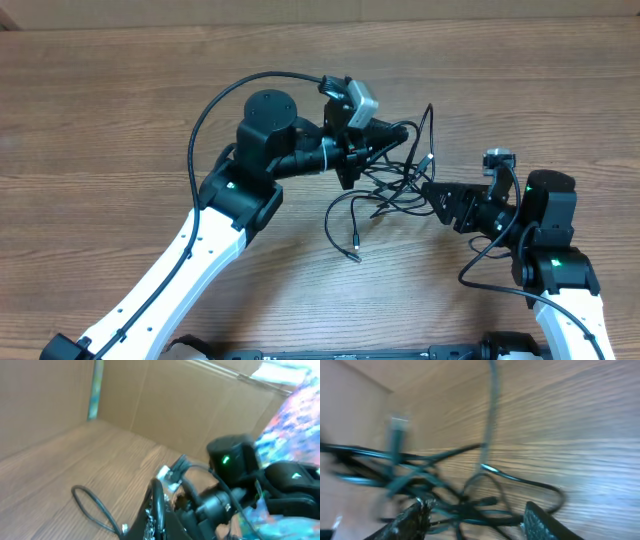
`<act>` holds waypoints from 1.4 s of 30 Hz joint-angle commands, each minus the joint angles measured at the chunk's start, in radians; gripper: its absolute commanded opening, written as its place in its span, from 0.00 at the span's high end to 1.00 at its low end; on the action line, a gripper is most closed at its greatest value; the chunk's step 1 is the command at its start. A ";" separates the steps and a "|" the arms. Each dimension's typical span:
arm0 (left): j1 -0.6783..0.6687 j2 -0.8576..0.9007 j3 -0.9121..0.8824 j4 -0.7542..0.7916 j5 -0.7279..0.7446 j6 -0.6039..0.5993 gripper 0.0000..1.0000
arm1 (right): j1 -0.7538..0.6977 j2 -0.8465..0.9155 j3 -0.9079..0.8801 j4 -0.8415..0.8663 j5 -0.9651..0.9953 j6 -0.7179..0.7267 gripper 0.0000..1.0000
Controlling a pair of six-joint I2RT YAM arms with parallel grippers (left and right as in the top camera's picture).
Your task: Untangle cables
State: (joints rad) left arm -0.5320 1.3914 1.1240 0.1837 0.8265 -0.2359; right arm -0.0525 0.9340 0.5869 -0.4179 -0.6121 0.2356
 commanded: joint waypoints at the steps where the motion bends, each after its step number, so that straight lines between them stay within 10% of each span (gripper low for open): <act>1: 0.024 0.000 0.018 0.107 0.157 -0.089 0.96 | -0.004 -0.014 0.004 -0.020 0.139 -0.008 0.38; 9: 0.029 0.000 0.018 0.461 0.410 -0.251 0.96 | -0.004 -0.013 0.004 -0.068 0.270 0.016 0.35; 19: 0.056 0.000 0.018 0.475 0.412 -0.270 0.96 | -0.004 0.016 0.004 -0.197 0.650 0.243 0.34; 42: 0.118 0.000 0.018 0.258 0.228 -0.270 0.96 | -0.004 0.016 0.004 0.023 -0.403 -0.313 0.30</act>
State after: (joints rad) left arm -0.4355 1.3933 1.1255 0.4896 1.1595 -0.4988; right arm -0.0525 0.9493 0.5869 -0.4133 -0.7536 0.0544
